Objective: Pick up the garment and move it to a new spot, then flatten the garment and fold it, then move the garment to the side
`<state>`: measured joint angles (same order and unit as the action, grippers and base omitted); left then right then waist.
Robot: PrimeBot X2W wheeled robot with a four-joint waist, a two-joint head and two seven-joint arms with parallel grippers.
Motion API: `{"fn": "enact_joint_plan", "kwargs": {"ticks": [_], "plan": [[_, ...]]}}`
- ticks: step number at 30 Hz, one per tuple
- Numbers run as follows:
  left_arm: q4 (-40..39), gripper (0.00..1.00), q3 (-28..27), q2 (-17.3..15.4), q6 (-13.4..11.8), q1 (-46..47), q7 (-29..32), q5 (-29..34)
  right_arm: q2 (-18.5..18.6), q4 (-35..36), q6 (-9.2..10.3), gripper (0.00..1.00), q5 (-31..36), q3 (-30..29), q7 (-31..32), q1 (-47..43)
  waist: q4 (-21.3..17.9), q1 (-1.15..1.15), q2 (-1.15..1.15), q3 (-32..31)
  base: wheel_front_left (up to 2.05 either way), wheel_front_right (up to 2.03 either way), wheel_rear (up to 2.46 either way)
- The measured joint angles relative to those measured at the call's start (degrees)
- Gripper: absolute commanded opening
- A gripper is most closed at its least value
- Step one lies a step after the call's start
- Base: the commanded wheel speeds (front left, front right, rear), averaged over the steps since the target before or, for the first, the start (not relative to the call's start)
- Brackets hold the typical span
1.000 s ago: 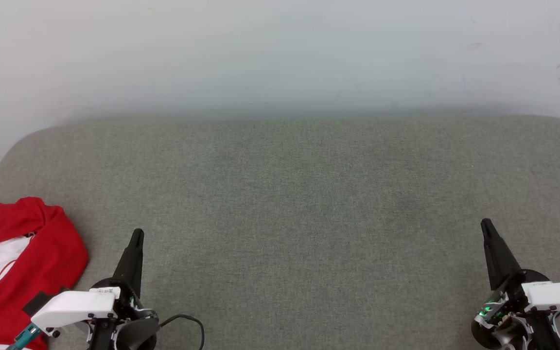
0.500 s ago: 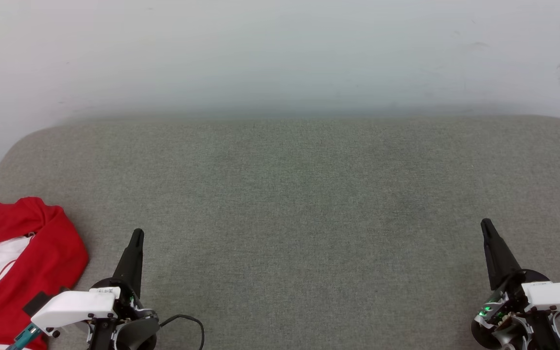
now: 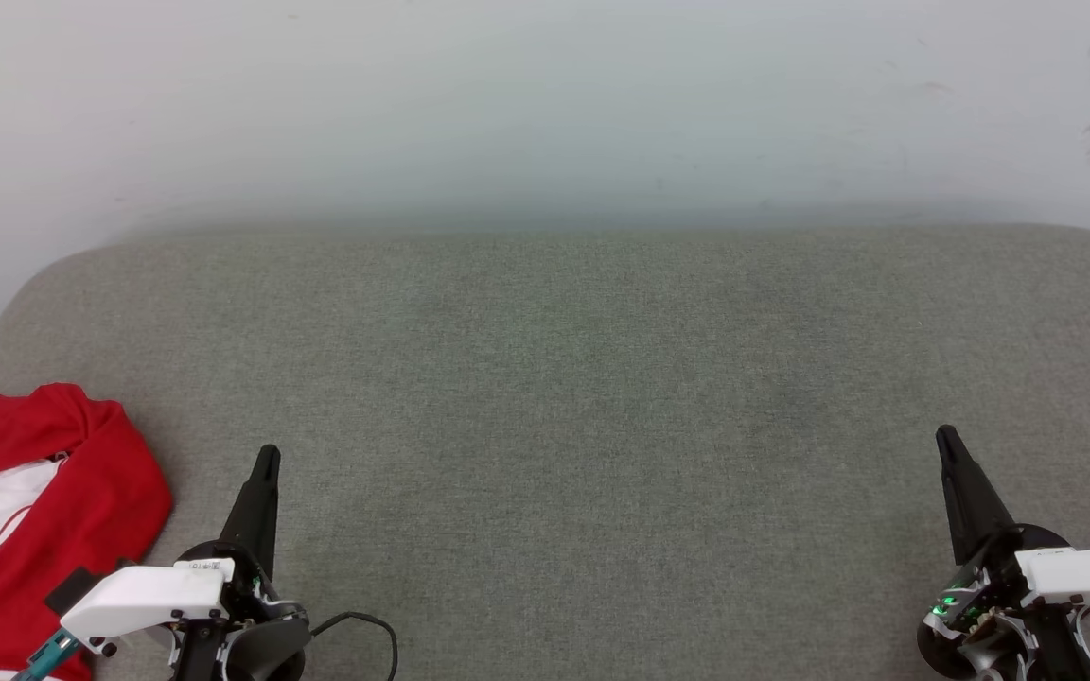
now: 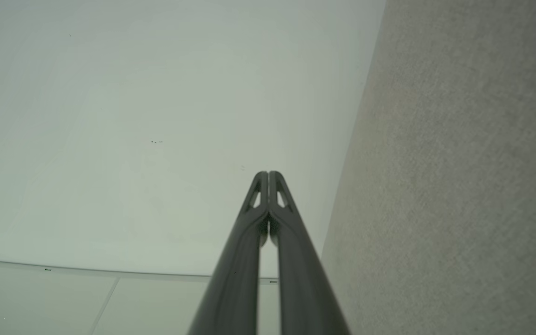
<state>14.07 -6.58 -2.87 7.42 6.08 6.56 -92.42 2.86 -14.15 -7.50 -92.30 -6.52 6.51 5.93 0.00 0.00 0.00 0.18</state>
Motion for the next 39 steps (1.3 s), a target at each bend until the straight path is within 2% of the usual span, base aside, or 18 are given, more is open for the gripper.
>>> {"fn": "enact_joint_plan", "kwargs": {"ticks": [10, 11, 12, 13, 31, 39], "plan": [[0.0, 0.0, 0.0, 0.0, 0.0, 0.0, 0.0, 0.0, 0.0, 0.0, 0.0, 0.0, 0.0, 0.0, 0.0, 0.0, 0.0, 0.0, 0.0, 0.0, 0.0, 0.0, 0.0], [0.3, 1.0, 0.1, 0.0, 0.0, -0.1, 0.0, 0.0, 0.0, -0.3, 0.0, 1.0, 0.0, 0.0, 0.0, -0.2, 0.0, 0.0, 0.0, 0.0, 0.0, 0.0, 0.0], [0.8, 0.0, 0.1, 0.1, -0.1, -0.5, 0.0, 0.0, 0.0, -0.7, 0.0, 0.0, 0.0, 0.0, 0.0, -0.6, 0.0, 0.0, 0.0, 0.0, 0.0, 0.0, 0.0], [1.3, 1.0, 0.2, 0.1, -0.1, -1.1, 0.0, 0.0, 0.0, -1.2, 0.01, 1.0, 0.0, 0.0, 0.0, -1.2, 0.0, 0.0, 0.0, 0.0, 0.0, 0.0, 0.0], [-3.0, 1.0, 5.9, 0.1, -0.1, -1.6, -4.8, 0.4, -0.1, 4.1, 0.01, 1.0, 1.3, 3.4, -4.8, -3.1, 0.0, 0.0, 0.0, 0.0, 0.0, 0.0, 0.0], [-5.5, 1.0, 7.5, 0.1, -0.1, -1.6, -6.8, 2.5, 0.1, 6.3, 0.01, 1.0, 6.8, 3.9, -6.7, -3.9, -0.1, 0.0, 0.0, -0.1, 0.0, 0.0, 0.0]]}}
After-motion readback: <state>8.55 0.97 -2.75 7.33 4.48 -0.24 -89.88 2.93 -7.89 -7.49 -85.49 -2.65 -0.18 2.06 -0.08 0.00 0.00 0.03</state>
